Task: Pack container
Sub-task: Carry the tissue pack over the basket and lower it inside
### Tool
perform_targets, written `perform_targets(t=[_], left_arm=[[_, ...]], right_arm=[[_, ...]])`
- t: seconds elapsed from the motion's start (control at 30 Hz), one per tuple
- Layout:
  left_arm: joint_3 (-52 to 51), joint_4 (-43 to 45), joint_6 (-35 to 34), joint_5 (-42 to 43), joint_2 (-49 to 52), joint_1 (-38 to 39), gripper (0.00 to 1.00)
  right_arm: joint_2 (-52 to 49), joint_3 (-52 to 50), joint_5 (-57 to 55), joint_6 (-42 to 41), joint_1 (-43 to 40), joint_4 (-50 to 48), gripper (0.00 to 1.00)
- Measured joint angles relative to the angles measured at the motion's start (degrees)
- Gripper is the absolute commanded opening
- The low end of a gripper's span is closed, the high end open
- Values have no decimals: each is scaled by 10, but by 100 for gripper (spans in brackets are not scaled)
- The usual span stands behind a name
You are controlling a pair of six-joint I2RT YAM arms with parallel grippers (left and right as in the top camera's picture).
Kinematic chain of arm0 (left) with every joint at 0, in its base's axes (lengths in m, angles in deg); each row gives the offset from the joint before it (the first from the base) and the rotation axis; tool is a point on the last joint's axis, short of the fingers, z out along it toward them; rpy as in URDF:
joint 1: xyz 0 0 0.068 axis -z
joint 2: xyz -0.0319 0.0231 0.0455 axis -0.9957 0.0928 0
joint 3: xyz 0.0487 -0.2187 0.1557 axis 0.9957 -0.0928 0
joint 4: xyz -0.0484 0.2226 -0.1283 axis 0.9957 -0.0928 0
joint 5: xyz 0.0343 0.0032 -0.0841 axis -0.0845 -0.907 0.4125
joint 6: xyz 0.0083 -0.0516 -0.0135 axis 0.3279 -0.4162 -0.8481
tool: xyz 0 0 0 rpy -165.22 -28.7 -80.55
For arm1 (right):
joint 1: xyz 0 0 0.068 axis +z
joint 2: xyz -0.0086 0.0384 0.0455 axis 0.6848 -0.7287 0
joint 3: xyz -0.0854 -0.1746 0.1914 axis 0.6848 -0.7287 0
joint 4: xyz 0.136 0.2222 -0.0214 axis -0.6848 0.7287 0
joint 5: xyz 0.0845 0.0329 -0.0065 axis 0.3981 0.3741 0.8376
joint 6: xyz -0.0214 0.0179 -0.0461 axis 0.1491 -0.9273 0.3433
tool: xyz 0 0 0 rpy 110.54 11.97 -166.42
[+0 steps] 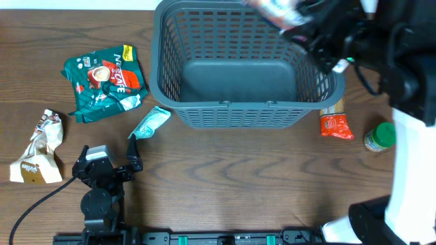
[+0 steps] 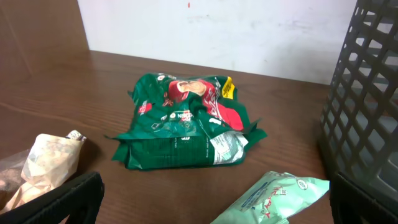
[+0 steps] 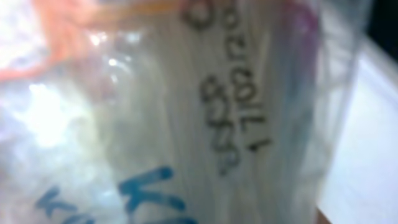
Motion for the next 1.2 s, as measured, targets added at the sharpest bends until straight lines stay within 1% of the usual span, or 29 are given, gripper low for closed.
perform_targets(t=[0.13, 0.17, 0.43, 0.7, 0.93, 1.2], left_arm=[[0, 0, 0, 0, 0, 0, 97], [0, 0, 0, 0, 0, 0, 99], [0, 0, -1, 0, 0, 0, 99], [0, 0, -1, 0, 0, 0, 99], [0, 0, -1, 0, 0, 0, 99], [0, 0, -1, 0, 0, 0, 99]], right_arm=[[-49, 0, 3, 20, 7, 39, 1], [-60, 0, 3, 23, 7, 47, 1], [-165, -1, -1, 37, 9, 120, 1], [-256, -1, -2, 37, 42, 133, 1], [-287, -3, -3, 44, 82, 142, 2], [-287, -28, -15, 47, 87, 150, 2]])
